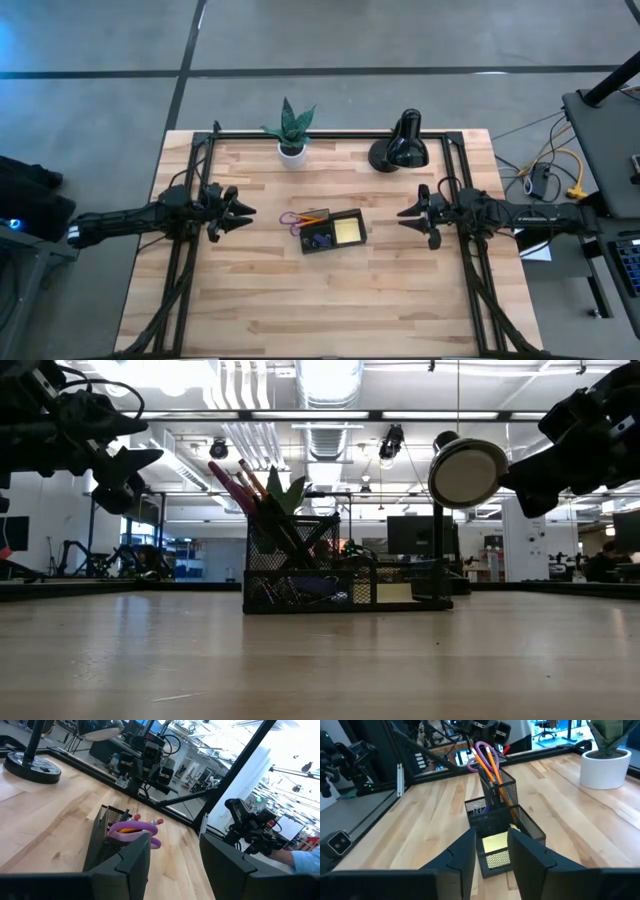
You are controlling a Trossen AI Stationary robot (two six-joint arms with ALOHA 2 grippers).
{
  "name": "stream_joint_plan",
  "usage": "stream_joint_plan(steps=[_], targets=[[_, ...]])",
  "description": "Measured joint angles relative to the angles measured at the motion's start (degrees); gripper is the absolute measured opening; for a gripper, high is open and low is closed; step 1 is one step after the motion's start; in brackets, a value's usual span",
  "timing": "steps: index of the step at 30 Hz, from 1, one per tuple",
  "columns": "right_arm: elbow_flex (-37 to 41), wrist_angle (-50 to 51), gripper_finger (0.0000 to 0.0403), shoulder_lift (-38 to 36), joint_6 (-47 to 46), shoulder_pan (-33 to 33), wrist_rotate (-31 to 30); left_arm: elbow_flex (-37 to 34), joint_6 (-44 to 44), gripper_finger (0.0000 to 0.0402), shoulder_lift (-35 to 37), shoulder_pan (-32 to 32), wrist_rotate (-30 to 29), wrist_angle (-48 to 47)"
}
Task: Pick and place office supplies into organizer
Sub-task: Return to Home Position
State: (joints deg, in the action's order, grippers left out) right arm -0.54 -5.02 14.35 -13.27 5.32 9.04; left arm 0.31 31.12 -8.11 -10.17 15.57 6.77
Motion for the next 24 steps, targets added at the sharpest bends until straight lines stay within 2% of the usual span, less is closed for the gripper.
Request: stream_joint_plan(steps=[12, 17, 24], targets=[[0.0, 0.1, 0.0094, 0.0, 0.2, 0.0, 0.0, 0.0, 0.0, 0.0157, -0.1, 0.0, 0.0, 0.1], [-0.1, 2.7, 0.0094, -7.6, 0.2, -4.3, 0.0, 0.0, 0.0, 0.0157, 0.0, 0.0, 0.0, 0.1], [-0.1, 2.5, 0.0098, -14.4, 0.2, -6.0, 0.0, 0.0, 0.0, 0.0157, 0.0, 0.0, 0.0, 0.2]])
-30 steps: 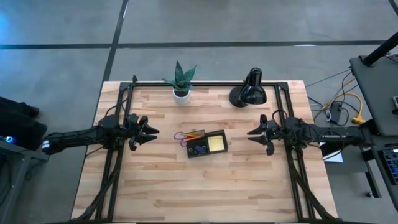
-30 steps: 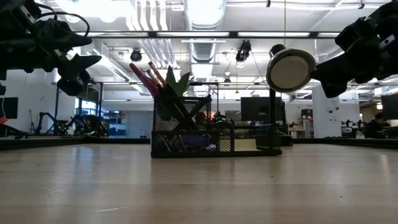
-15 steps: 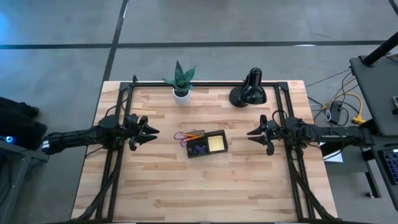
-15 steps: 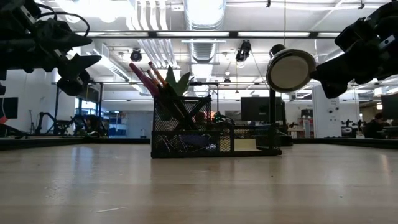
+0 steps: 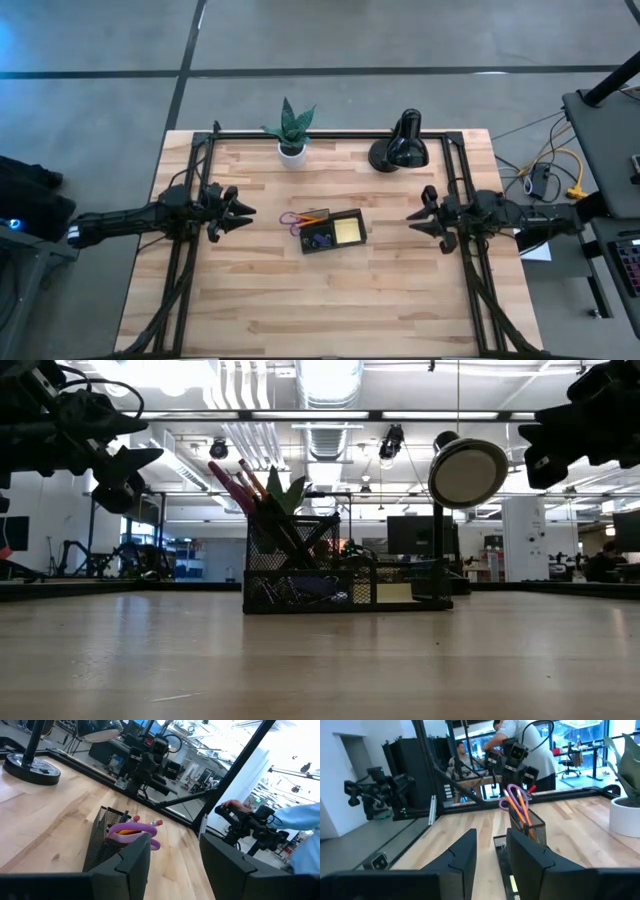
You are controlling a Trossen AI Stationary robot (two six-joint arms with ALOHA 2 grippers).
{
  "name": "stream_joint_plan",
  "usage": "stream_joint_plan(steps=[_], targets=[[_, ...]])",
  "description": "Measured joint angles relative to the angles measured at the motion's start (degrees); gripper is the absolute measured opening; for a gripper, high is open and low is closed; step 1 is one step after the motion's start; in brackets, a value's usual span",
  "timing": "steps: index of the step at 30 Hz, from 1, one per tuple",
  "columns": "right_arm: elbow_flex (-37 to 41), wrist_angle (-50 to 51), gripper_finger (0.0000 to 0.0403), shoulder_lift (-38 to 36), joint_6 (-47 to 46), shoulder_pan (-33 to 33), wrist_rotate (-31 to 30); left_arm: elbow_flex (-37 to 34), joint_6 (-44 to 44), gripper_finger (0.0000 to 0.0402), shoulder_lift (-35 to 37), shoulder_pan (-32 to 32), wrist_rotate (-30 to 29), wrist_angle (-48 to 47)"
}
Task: Pick and place office supplies into organizer
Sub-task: Return to Home Position
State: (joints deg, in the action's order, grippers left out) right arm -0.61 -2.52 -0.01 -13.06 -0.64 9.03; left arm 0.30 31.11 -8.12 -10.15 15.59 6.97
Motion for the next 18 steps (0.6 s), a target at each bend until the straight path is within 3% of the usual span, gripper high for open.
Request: stream_joint_plan(steps=[18], targets=[[0.1, -0.8, 0.0085, 0.8, 0.0, -3.9, 0.0, 0.0, 0.0, 0.0157, -0.1, 0.0, 0.0, 0.0]])
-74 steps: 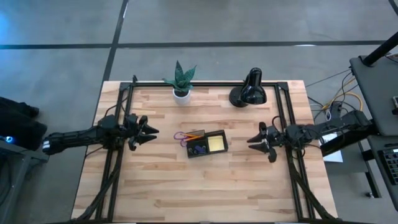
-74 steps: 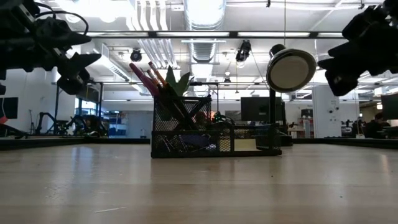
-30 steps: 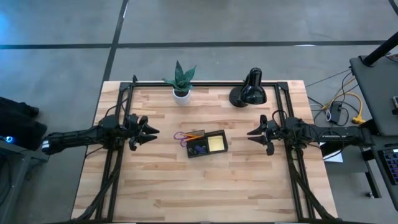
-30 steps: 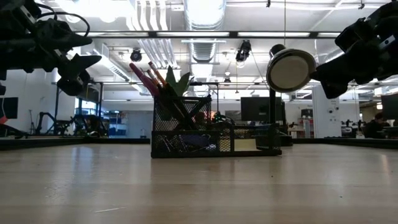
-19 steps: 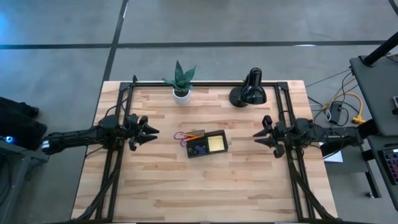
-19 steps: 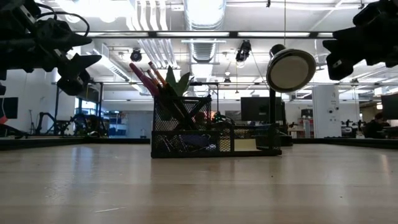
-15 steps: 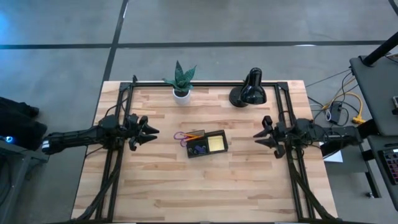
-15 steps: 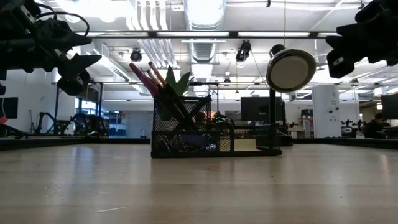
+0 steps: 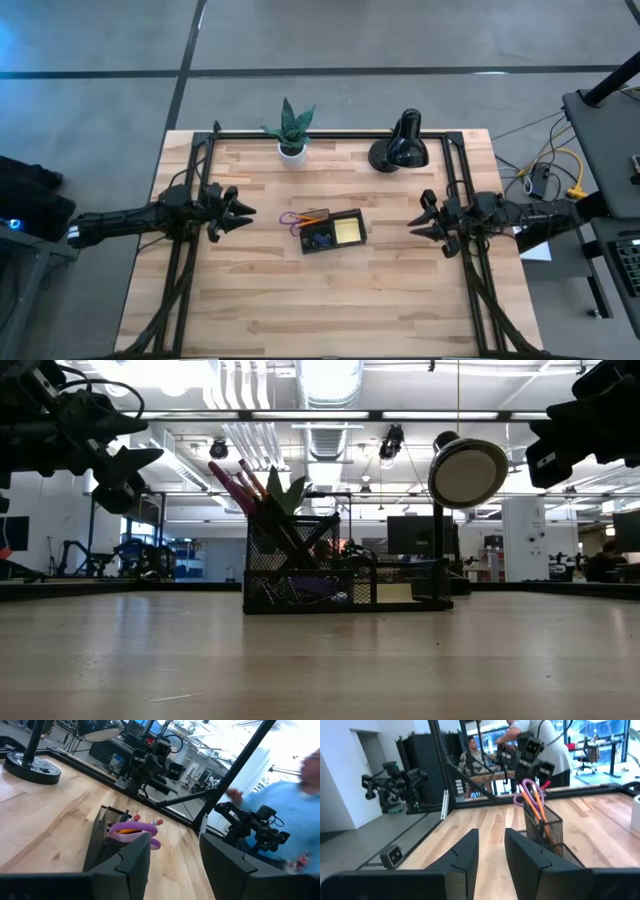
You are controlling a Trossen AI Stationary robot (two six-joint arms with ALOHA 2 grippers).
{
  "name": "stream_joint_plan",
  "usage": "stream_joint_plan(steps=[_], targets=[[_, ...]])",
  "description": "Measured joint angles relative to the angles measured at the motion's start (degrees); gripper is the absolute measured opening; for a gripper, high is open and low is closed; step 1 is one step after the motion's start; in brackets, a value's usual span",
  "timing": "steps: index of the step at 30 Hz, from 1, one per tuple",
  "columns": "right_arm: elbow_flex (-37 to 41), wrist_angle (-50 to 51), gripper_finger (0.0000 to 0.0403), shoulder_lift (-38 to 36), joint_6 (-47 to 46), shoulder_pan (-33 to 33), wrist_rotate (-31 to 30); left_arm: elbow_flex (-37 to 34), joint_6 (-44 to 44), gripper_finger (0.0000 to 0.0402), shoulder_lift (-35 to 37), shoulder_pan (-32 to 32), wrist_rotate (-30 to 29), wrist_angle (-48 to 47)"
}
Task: Pick and place office supplies into organizer
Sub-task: Return to Home Position
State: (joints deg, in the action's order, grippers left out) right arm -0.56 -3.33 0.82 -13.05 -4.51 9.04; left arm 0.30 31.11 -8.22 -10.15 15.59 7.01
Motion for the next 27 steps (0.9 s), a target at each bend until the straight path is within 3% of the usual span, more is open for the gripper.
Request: stream_joint_plan(steps=[27], targets=[[0.0, 0.1, 0.0082, 2.5, 0.0, 0.0, 0.0, 0.0, 0.0, 0.0157, 0.1, 0.0, 0.0, 0.0]])
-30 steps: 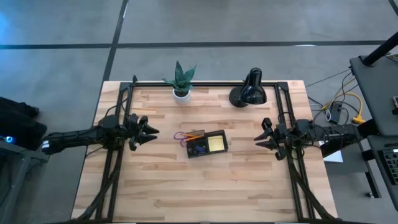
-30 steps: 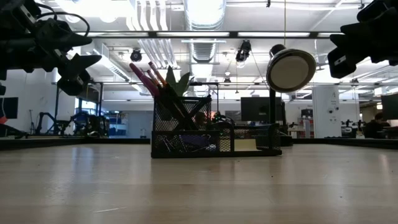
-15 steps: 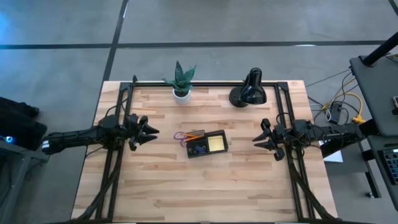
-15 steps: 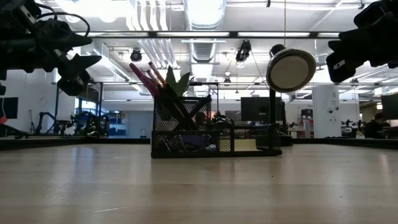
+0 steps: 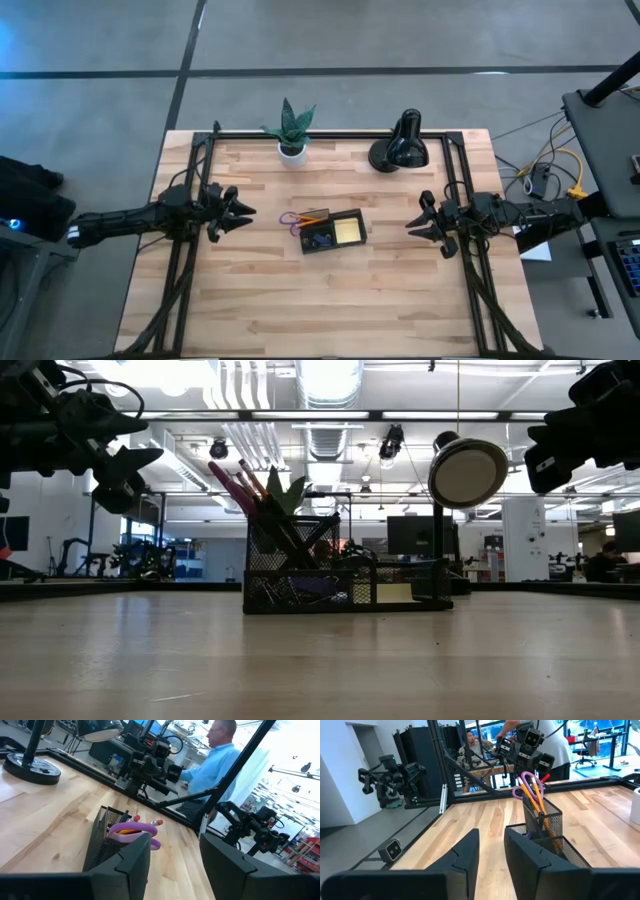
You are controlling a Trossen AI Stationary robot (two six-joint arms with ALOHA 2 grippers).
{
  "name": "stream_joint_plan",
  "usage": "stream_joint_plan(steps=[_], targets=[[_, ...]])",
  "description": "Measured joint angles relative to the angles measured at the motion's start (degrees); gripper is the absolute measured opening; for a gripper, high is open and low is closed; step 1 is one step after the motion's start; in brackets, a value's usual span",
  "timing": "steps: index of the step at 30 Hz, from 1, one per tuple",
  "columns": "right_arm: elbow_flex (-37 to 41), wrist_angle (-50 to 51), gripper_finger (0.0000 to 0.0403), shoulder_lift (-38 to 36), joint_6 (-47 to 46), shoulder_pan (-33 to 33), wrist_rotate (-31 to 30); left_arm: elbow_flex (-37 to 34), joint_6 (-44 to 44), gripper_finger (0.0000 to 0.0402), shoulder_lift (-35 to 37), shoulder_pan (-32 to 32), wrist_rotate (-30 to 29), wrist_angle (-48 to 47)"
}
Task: Pick and place office supplies into organizer
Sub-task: Return to Home Position
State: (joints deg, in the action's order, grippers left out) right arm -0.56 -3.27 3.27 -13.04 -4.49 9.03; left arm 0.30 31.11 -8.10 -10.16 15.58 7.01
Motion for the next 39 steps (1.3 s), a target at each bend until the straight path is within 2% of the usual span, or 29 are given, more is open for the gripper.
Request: stream_joint_plan(steps=[39], targets=[[0.0, 0.0, 0.0076, 0.0, 0.0, 0.0, 0.0, 0.0, 0.0, 0.0157, 0.0, 0.0, 0.0, 0.0]])
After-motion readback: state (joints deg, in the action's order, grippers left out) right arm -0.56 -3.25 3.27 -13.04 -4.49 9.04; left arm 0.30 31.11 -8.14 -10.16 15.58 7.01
